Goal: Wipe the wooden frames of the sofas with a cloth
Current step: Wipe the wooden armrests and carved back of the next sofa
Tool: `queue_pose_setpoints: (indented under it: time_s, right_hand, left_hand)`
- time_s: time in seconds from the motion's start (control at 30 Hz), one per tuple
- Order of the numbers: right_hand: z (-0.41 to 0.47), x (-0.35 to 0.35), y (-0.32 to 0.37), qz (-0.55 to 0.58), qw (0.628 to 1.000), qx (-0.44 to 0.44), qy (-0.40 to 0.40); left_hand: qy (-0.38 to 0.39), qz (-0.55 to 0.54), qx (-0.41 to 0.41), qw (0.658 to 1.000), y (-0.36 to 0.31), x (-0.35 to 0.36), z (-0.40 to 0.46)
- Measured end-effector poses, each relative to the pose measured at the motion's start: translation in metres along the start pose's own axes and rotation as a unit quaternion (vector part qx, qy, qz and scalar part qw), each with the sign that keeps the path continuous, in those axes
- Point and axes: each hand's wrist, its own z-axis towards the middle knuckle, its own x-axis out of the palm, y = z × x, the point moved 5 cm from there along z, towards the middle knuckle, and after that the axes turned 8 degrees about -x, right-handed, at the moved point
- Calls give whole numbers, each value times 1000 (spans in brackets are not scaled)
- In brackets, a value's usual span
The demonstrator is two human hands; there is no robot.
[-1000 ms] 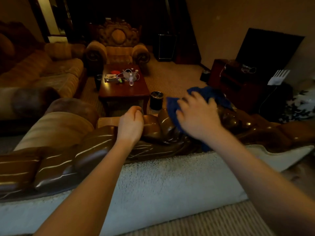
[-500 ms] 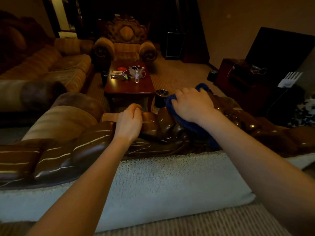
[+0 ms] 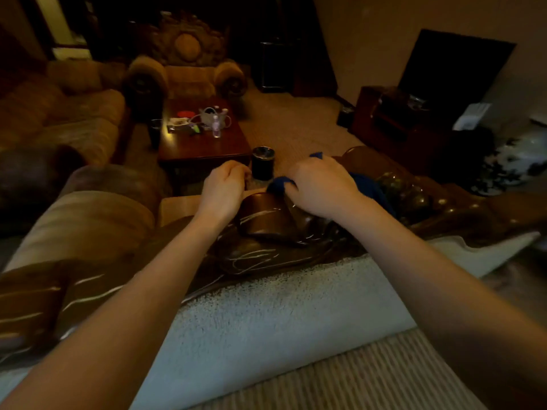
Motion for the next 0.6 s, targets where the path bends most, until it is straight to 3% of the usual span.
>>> queue_pose_setpoints:
  time_s: [0.1,0.23,0.3,0.43,0.5,0.6]
  right_hand:
    - [-41,10,28,55,996,-12,-69]
    - [-36,10,31,198,968,66,-139]
    - [-11,11,25,174,971,102,-128]
    - [21,30,17,71,980,184,-28]
    - [9,30,27,41,982,179,-54]
    - [-32,26,58,141,963,164,-159]
  left_hand:
    - [58,-24,-4,998,4,-6,15]
    - [93,20,24,995,7,-18,25]
    - [105,28,42,993,10,-21,30]
    - [135,46,47,989,17,-13,36]
    - [159,68,44,984,21,-4,34]
    - [184,0,39,982,30,0,34]
